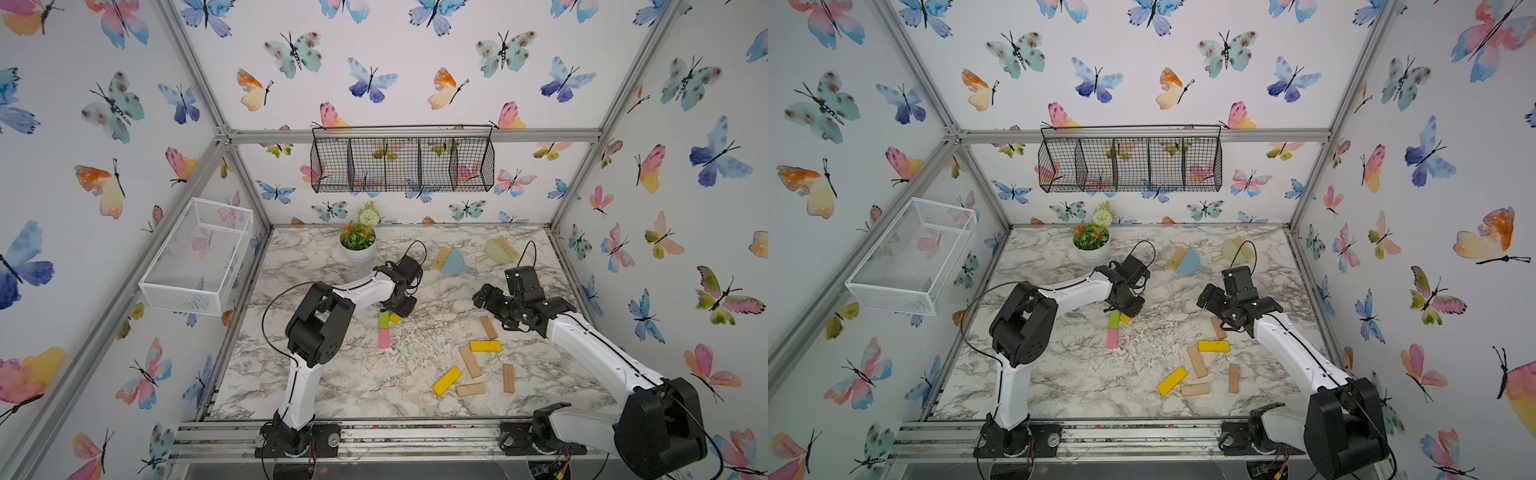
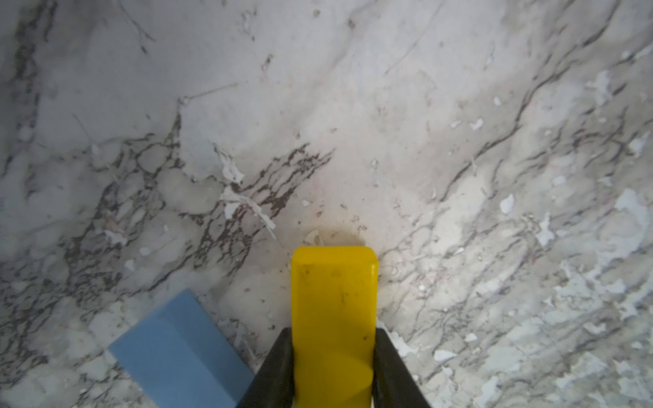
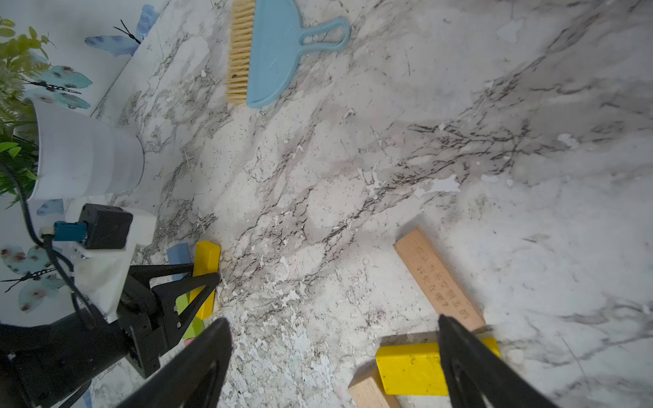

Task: Assemble the letter k with building blocks
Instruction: Assemble the building block at the center of the board.

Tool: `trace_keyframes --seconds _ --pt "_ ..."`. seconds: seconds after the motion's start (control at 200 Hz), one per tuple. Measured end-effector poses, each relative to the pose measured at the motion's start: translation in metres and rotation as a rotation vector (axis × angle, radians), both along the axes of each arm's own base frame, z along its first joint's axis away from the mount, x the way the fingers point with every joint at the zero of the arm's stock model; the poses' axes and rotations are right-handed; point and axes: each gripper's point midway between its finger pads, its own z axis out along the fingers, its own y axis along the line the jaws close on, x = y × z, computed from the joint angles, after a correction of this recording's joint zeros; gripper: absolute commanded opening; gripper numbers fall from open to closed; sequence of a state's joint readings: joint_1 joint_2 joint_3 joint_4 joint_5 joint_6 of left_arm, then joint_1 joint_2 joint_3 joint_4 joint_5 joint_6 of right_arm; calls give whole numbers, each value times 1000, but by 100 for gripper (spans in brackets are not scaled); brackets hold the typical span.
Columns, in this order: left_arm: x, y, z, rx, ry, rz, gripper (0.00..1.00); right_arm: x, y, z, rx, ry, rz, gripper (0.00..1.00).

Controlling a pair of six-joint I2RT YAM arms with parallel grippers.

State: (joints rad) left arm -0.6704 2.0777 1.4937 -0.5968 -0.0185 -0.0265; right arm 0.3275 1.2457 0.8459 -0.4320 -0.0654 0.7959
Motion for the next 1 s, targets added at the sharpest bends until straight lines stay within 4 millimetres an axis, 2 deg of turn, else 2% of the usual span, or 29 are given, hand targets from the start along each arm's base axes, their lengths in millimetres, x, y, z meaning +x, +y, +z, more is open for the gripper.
trace_keyframes --seconds 0.355,0.671,1.001 --pt "0 0 -2 3 5 -1 36 0 1 -1 3 4 3 94" --pt "-1 0 -2 1 10 -1 49 0 1 -2 5 9 5 94" --pt "-1 -3 2 -9 2 4 54 -2 2 -5 10 13 10 94"
